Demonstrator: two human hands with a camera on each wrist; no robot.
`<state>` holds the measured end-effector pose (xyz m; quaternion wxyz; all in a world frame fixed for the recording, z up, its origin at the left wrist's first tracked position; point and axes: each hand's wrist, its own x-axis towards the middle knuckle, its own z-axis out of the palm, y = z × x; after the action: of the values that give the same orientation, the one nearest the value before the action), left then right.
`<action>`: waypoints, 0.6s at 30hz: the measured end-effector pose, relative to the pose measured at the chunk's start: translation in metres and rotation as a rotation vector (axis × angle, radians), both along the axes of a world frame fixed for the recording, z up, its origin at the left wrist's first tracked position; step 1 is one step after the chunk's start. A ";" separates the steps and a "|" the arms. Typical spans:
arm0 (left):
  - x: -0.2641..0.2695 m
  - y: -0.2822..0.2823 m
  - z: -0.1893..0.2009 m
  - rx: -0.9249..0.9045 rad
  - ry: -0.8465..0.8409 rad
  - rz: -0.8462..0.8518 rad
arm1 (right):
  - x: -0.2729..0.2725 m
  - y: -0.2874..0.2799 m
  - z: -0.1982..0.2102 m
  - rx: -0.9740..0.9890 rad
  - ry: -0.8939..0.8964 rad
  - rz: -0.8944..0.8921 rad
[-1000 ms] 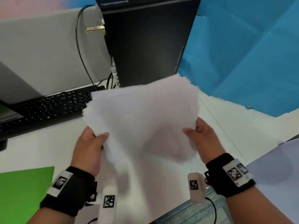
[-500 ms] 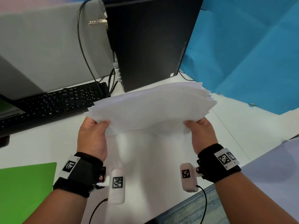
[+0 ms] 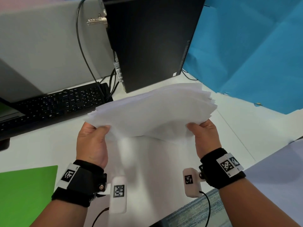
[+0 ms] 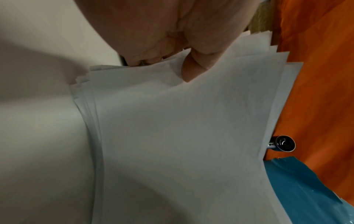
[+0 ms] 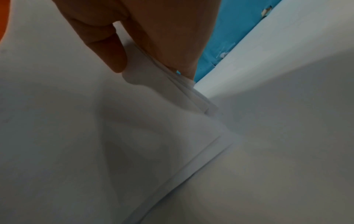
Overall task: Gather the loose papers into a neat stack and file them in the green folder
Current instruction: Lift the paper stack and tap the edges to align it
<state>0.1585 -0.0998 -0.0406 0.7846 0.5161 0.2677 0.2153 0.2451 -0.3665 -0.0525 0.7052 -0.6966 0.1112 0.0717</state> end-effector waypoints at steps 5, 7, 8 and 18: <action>0.004 0.002 0.005 -0.006 0.011 -0.005 | -0.002 0.003 0.003 0.078 -0.005 -0.028; 0.004 0.003 0.003 0.017 0.025 -0.011 | -0.002 0.003 0.005 0.107 -0.006 -0.029; 0.004 0.003 0.003 0.037 0.031 -0.029 | -0.002 0.004 0.006 0.121 -0.007 -0.020; 0.001 0.005 0.002 0.009 0.083 0.000 | 0.004 0.009 0.012 0.247 -0.011 -0.052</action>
<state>0.1598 -0.0946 -0.0389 0.7704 0.5283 0.2990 0.1949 0.2487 -0.3580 -0.0403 0.7877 -0.6019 0.1156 0.0625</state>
